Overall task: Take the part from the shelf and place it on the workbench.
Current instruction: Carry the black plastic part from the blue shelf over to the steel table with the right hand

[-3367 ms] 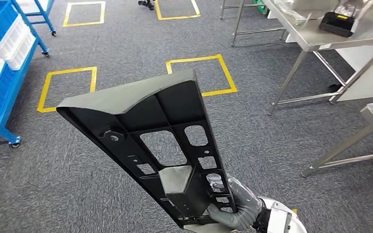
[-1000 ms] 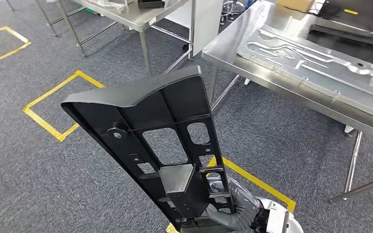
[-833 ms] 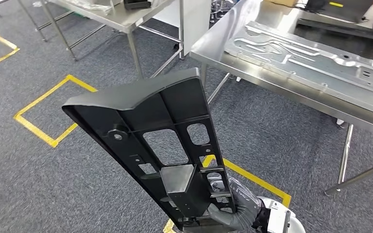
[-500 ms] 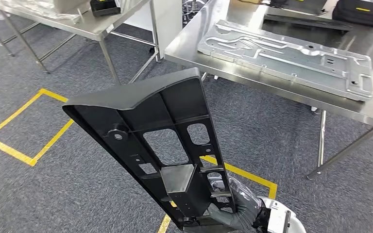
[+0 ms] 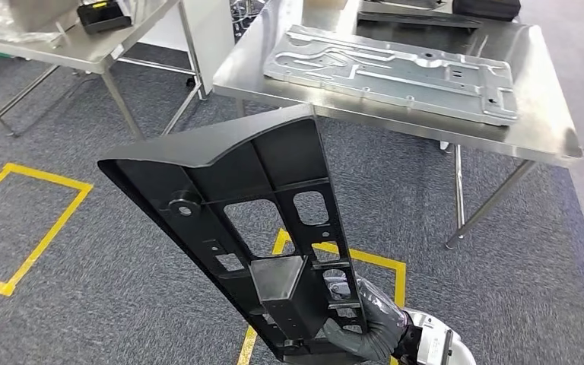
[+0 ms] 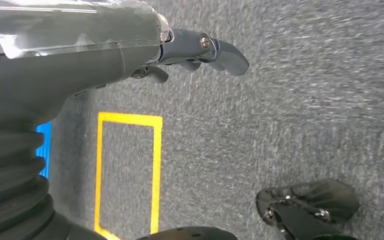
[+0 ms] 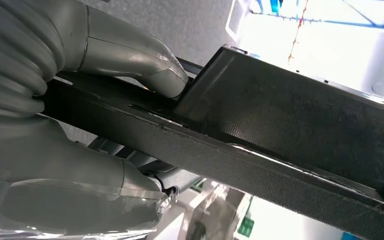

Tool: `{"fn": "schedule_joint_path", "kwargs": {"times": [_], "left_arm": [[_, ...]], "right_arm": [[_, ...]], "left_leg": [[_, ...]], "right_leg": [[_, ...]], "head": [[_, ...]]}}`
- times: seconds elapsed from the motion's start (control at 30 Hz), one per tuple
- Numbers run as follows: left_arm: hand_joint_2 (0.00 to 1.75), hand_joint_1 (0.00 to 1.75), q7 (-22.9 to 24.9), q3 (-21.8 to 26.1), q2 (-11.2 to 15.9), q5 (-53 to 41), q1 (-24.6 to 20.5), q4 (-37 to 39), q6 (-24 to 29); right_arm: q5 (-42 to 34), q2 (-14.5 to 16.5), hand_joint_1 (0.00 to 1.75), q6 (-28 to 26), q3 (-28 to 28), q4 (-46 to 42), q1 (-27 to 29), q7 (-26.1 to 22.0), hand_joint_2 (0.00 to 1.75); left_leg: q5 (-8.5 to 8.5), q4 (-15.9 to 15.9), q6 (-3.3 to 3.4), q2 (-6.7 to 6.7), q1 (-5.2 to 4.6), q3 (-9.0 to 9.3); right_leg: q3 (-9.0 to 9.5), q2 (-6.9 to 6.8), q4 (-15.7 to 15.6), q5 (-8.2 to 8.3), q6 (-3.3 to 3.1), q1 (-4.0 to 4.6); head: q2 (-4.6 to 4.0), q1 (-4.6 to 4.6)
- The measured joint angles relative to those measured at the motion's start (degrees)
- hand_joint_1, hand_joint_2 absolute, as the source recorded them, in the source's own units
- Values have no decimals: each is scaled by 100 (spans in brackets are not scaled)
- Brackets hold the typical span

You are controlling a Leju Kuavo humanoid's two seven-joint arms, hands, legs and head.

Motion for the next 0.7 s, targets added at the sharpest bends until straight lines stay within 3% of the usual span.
{"fn": "schedule_joint_path", "kwargs": {"times": [0.03,0.1,0.17,0.2,0.27,0.3,0.33,0.37,0.4,0.43,0.5,0.57,0.63,0.7], "left_arm": [[175,0,1,0,1,0,-4,0,0],[175,0,6,0,1,0,-14,0,0],[175,0,10,0,1,0,-28,0,0],[175,0,7,0,1,1,-33,0,-2],[175,0,5,0,1,1,-53,0,-5],[175,0,7,0,1,-1,-59,0,-7],[175,0,12,0,1,-2,-62,0,-8],[175,0,20,1,2,-3,-50,0,-9],[175,0,24,1,3,-3,-34,0,-10],[175,0,27,2,4,-3,-21,0,-10],[175,0,29,1,5,-3,-2,0,-16],[175,0,25,0,0,-2,-8,0,-23],[175,0,20,-1,-9,-2,-20,0,-27],[175,0,16,-2,-17,-1,-20,0,-30]], "right_arm": [[-1,0,175,-3,-1,-1,-2,-3,175],[-1,0,175,-8,-2,-3,3,-6,175],[-1,-10,175,-11,-2,-4,10,-9,175],[-2,-17,175,-13,-2,-4,9,-10,175],[-2,-28,175,-17,0,-5,3,-12,175],[-1,-28,175,-18,2,-5,5,-11,175],[-1,-28,175,-18,4,-5,8,-11,175],[0,-28,175,-18,5,-5,11,-11,175],[0,-28,175,-18,7,-5,12,-11,175],[0,-28,175,-18,7,-5,12,-11,175],[7,-28,175,-19,8,-5,9,-7,175],[23,-28,175,-21,12,-5,7,2,175],[36,-28,175,-25,15,-6,12,6,175],[39,-28,175,-33,14,-8,7,6,175]], "left_leg": [[-21,12,-34,45,-13,12],[-52,12,-100,149,-20,46],[-146,110,-177,51,4,40],[-284,311,-211,-80,15,-37],[-689,1046,-249,-342,28,-356],[-854,1449,-255,-385,28,-541],[-915,1706,-254,-401,28,-666],[-856,1755,-245,-411,28,-701],[-681,1555,-227,-431,28,-628],[-436,1162,-200,-493,29,-471],[-91,385,-138,-743,30,-165],[-30,110,-85,-866,17,-67],[3,75,-19,-753,15,-56],[50,5,66,-623,35,-34]], "right_leg": [[82,-66,-157,19,-24,17],[76,25,-194,8,-78,32],[78,147,-216,31,-138,10],[81,205,-227,46,-168,-5],[71,317,-226,57,-206,-5],[66,382,-222,58,-214,3],[64,455,-216,58,-218,9],[67,538,-209,58,-219,14],[73,625,-203,57,-217,16],[80,706,-199,55,-213,17],[72,844,-187,56,-182,23],[36,948,-185,73,-114,11],[9,1009,-193,92,-37,-7],[-93,784,3,-39,14,8]], "head": [[0,0],[0,0],[0,-1],[0,-1],[0,-2],[0,-2],[0,-2],[0,-2],[0,-2],[0,-2],[0,-2],[0,-1],[0,-1],[0,0]]}}
